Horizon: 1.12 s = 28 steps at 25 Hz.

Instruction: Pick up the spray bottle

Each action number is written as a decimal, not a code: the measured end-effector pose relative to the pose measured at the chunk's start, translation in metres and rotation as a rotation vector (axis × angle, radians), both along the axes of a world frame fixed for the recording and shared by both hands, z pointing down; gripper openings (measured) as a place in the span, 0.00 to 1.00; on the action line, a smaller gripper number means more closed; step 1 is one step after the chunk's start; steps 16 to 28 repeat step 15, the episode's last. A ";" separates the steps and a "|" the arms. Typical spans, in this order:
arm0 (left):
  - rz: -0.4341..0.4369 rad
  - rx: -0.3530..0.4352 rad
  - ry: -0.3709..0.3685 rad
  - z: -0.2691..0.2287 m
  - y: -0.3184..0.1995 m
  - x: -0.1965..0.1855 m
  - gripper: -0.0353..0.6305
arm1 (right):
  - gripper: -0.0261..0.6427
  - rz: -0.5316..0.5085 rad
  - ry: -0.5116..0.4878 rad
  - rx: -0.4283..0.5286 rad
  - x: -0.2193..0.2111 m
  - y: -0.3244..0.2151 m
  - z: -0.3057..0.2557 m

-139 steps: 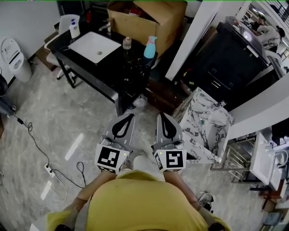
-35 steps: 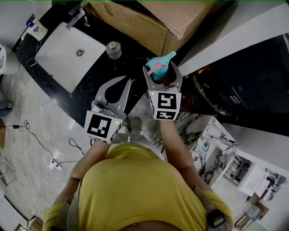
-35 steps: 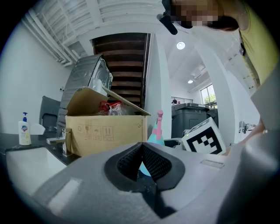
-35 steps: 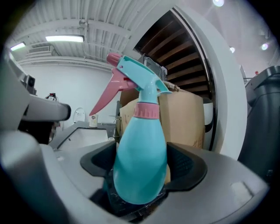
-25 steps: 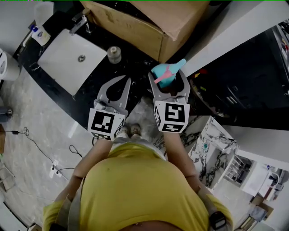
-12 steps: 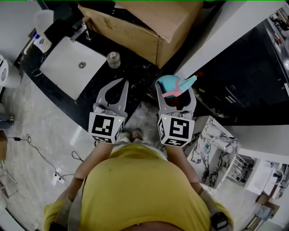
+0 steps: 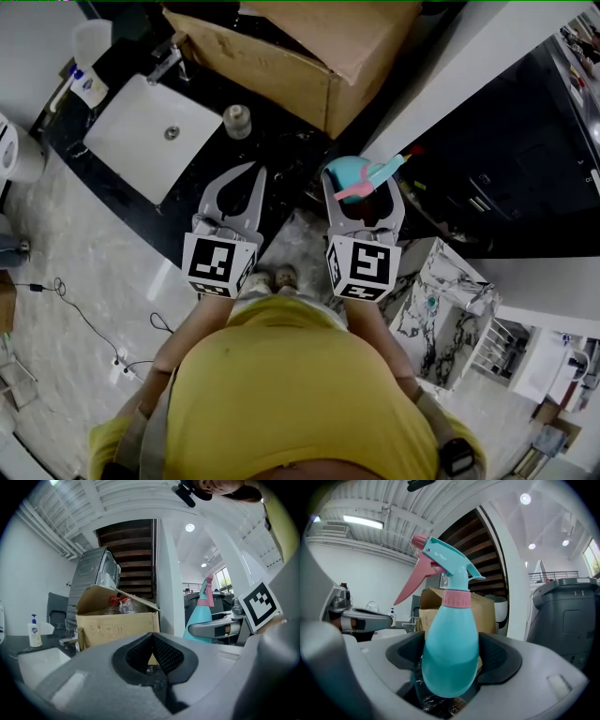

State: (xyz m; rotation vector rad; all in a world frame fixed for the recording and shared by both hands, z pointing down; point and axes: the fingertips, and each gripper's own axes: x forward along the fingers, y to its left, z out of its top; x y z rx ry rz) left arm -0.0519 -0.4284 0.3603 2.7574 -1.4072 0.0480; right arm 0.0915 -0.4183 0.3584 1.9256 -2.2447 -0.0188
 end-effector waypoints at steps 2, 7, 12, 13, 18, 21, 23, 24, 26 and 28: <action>0.003 0.001 0.001 0.000 0.000 0.001 0.05 | 0.57 -0.002 -0.003 -0.001 0.000 0.000 0.001; 0.013 0.000 0.000 0.000 0.002 0.004 0.05 | 0.57 -0.005 -0.006 -0.006 0.001 0.000 0.003; 0.018 0.000 -0.002 0.002 0.005 0.008 0.05 | 0.57 -0.004 -0.009 -0.010 0.004 0.001 0.007; 0.019 0.000 -0.003 0.003 0.005 0.008 0.05 | 0.57 -0.003 -0.009 -0.011 0.005 0.001 0.007; 0.019 0.001 -0.005 0.003 0.006 0.009 0.05 | 0.57 -0.003 -0.009 -0.012 0.006 0.001 0.008; 0.019 0.001 -0.005 0.003 0.006 0.009 0.05 | 0.57 -0.003 -0.009 -0.012 0.006 0.001 0.008; 0.019 0.001 -0.005 0.003 0.006 0.009 0.05 | 0.57 -0.003 -0.009 -0.012 0.006 0.001 0.008; 0.019 0.001 -0.005 0.003 0.006 0.009 0.05 | 0.57 -0.003 -0.009 -0.012 0.006 0.001 0.008; 0.019 0.001 -0.005 0.003 0.006 0.009 0.05 | 0.57 -0.003 -0.009 -0.012 0.006 0.001 0.008; 0.019 0.001 -0.005 0.003 0.006 0.009 0.05 | 0.57 -0.003 -0.009 -0.012 0.006 0.001 0.008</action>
